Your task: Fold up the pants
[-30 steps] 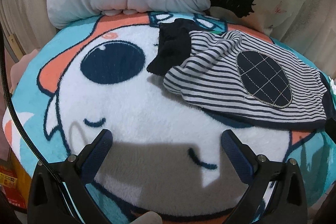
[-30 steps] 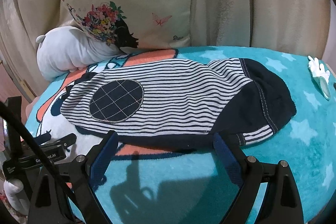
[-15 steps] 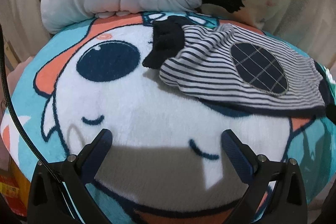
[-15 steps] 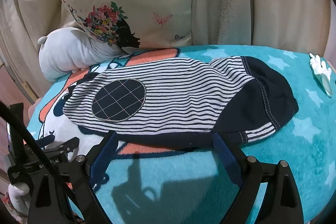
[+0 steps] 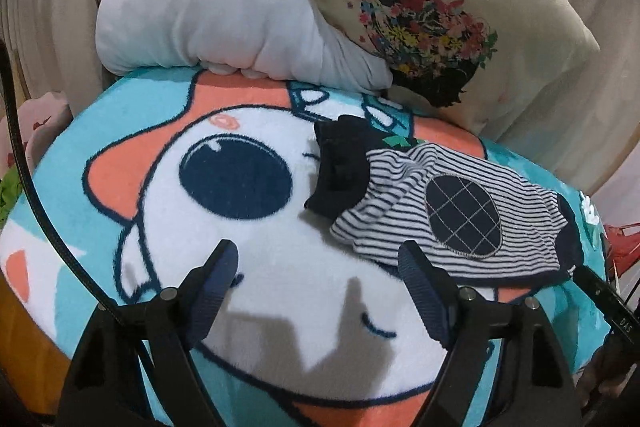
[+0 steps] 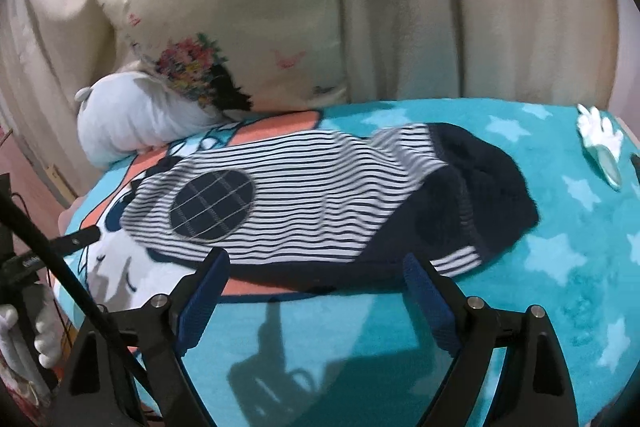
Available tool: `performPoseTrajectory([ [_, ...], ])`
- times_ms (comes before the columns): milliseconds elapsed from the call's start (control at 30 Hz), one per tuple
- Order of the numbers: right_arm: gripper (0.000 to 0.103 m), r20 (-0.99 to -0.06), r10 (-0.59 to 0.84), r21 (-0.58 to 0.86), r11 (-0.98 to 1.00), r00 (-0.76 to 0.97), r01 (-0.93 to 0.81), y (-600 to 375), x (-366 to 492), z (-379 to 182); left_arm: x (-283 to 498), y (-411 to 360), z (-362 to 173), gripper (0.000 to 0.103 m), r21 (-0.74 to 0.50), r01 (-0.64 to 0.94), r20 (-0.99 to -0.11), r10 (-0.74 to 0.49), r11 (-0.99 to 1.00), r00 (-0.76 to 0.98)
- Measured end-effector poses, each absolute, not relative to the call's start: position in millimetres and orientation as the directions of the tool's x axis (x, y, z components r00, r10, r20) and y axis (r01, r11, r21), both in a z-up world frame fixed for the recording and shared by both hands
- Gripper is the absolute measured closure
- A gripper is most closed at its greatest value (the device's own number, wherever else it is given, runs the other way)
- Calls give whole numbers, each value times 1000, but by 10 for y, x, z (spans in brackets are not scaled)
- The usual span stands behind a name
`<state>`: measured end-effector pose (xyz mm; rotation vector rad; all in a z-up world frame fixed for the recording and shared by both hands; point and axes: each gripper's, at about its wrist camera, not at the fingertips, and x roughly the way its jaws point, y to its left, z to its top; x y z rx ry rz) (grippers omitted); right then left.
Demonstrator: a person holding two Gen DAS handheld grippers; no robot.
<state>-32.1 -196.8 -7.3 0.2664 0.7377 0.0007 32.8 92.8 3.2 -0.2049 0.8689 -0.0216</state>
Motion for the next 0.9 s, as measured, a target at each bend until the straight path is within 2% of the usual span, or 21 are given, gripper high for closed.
performPoseTrajectory([
  [167, 12, -685, 123, 311, 941, 718, 135, -2109, -297, -181, 334, 837, -23, 21, -164, -63, -762, -86, 984, 641],
  [333, 12, -671, 204, 353, 933, 713, 66, -2034, -224, -185, 521, 846, -53, 21, -232, -37, -772, -161, 972, 615],
  [467, 21, -701, 214, 342, 938, 681, 58, -1972, -24, -254, 845, 699, -158, 22, -210, 2, -796, -173, 978, 580],
  [533, 21, -723, 195, 307, 950, 663, 56, -1923, 54, -298, 905, 582, -199, 33, -184, 30, -804, -168, 982, 570],
  [667, 21, -731, 197, 270, 963, 653, 12, -1853, 56, -301, 908, 394, -266, 41, -136, 73, -818, -154, 988, 555],
  [700, 21, -733, 197, 258, 966, 651, -1, -1835, 63, -302, 927, 376, -297, 60, -140, 77, -825, -160, 987, 542],
  [733, 21, -733, 198, 249, 968, 650, -15, -1811, 70, -302, 947, 370, -324, 85, -136, 76, -833, -155, 988, 532],
  [800, 20, -739, 183, 193, 980, 648, -56, -1720, 102, -322, 956, 395, -347, 89, -141, 65, -835, -154, 988, 528],
  [833, 20, -744, 169, 153, 985, 646, -81, -1663, 126, -343, 933, 424, -326, 95, -164, 65, -829, -173, 984, 532],
  [900, 19, -750, 151, 102, 988, 644, -113, -1591, 151, -391, 885, 455, -286, 95, -182, 69, -810, -189, 981, 555],
])
